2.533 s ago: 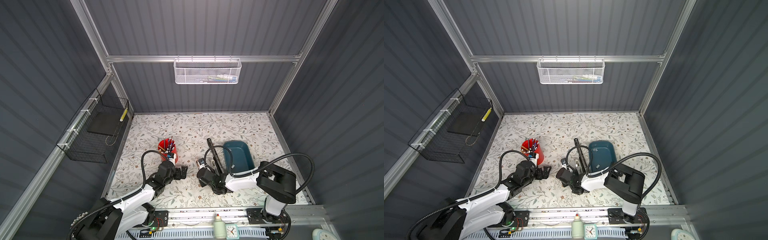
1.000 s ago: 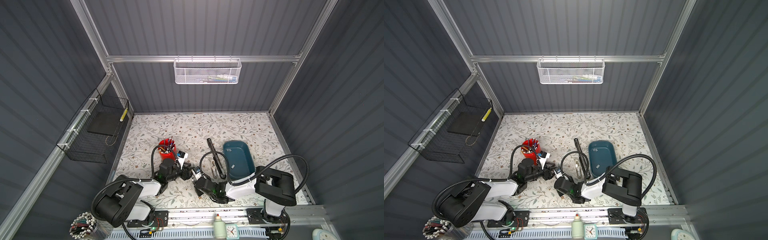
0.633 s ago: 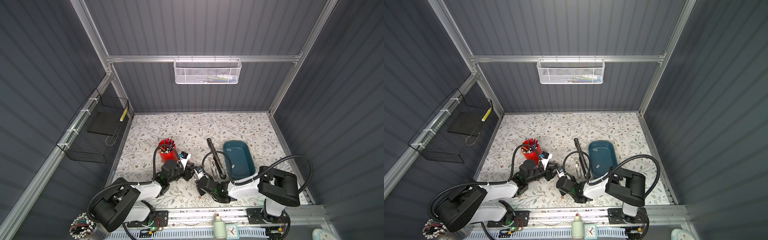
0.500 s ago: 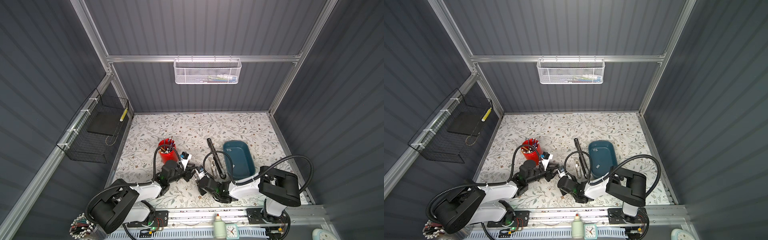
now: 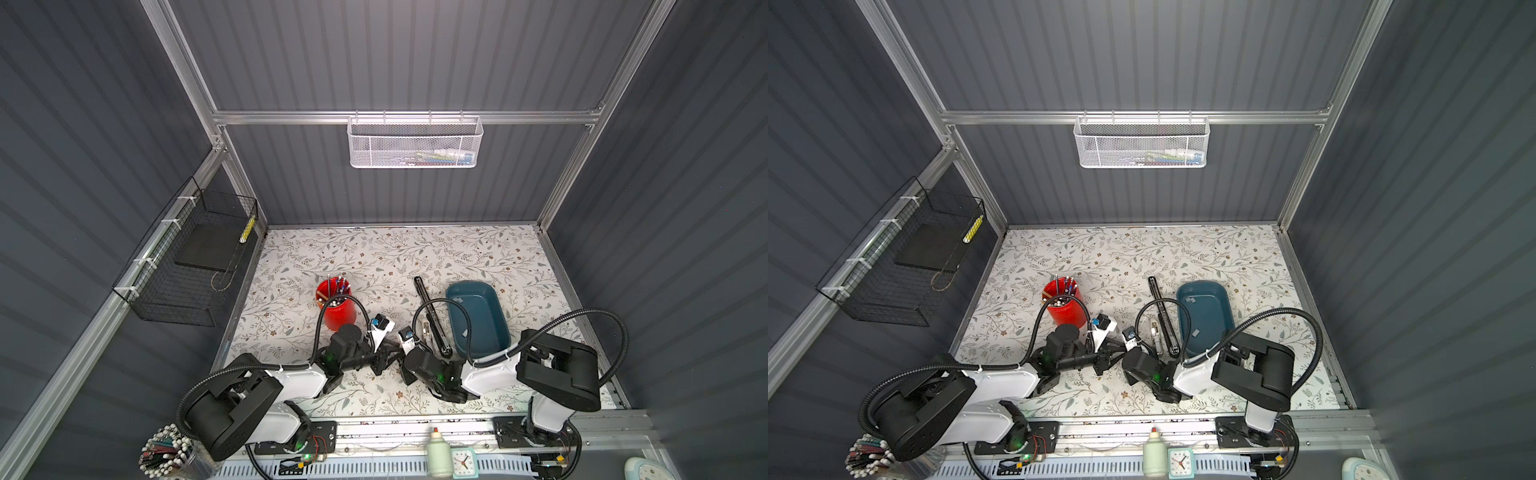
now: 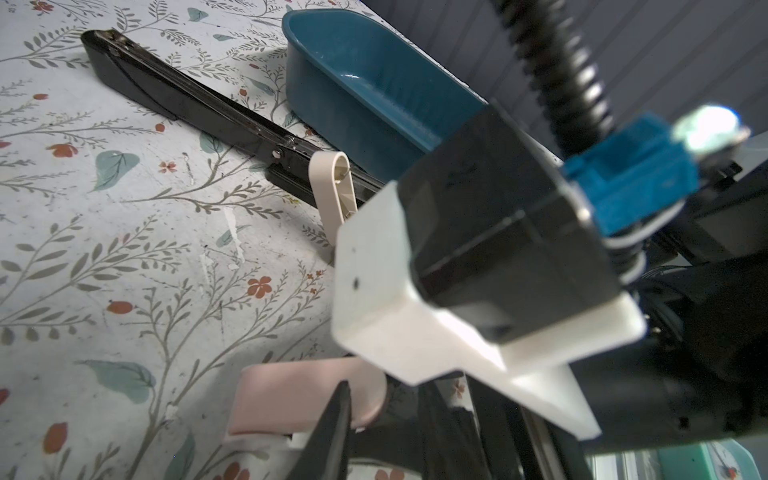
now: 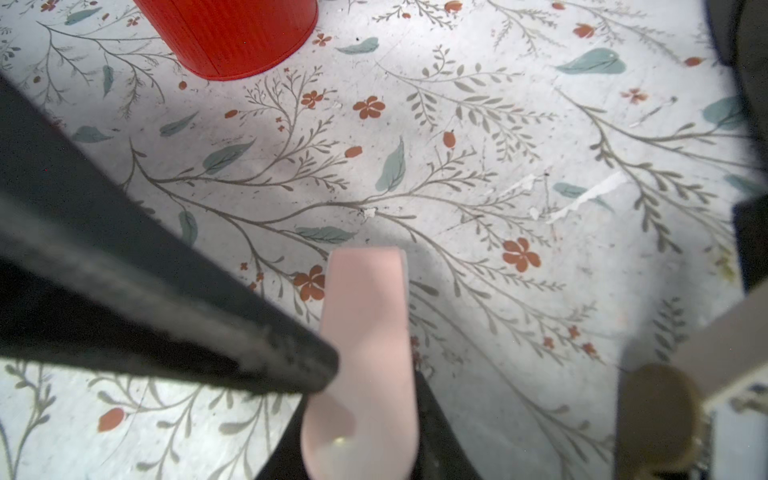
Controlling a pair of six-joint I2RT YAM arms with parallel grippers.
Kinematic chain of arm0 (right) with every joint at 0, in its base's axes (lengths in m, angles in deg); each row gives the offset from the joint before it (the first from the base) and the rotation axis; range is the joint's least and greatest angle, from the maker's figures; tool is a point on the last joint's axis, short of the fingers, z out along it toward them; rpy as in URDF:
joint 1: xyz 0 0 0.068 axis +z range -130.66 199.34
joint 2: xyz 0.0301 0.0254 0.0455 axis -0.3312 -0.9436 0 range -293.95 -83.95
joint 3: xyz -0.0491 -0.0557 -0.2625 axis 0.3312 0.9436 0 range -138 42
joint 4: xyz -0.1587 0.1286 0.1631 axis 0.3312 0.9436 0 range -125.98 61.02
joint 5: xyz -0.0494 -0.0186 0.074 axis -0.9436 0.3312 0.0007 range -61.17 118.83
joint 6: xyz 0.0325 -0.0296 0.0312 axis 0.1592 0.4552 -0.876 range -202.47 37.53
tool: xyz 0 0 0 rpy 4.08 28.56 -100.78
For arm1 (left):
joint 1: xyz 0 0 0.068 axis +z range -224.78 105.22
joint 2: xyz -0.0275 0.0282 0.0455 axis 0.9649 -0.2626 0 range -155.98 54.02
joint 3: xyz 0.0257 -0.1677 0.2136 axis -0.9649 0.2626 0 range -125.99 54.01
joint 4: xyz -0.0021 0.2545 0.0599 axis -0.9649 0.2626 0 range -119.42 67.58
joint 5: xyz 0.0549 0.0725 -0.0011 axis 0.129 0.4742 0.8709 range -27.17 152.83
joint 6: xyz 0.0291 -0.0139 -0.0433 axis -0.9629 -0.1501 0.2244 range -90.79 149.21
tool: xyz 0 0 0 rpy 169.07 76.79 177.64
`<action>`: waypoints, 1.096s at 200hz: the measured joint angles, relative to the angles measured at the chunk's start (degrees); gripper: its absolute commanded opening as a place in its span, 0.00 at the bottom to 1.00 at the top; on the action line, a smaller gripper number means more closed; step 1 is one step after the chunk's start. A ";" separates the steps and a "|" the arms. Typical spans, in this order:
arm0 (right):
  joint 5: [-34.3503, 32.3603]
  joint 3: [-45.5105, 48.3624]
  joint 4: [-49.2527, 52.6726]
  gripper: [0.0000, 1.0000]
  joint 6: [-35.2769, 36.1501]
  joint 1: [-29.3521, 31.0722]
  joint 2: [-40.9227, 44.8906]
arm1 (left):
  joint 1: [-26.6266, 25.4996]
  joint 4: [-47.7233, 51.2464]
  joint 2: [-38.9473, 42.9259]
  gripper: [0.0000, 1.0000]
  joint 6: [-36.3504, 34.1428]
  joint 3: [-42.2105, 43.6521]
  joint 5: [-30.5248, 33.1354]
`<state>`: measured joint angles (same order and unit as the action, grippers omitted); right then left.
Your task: Load the staples into the stapler
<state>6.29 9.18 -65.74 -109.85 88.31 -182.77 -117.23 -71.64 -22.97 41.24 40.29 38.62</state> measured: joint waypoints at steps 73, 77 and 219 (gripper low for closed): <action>-1.31 2.86 1.31 0.52 0.68 -0.02 6.84 | -0.37 6.95 9.09 0.39 0.68 0.35 8.98; -1.36 2.93 1.46 0.52 0.74 0.02 7.23 | -0.37 7.10 9.38 0.39 0.68 0.35 9.31; -2.56 -0.68 7.78 0.28 0.57 0.20 9.79 | -0.37 8.81 4.13 0.40 1.18 0.26 10.62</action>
<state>3.73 8.50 -57.96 -109.28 88.51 -172.98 -117.61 -62.83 -18.84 42.42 40.55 49.25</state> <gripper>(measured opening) 0.286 0.391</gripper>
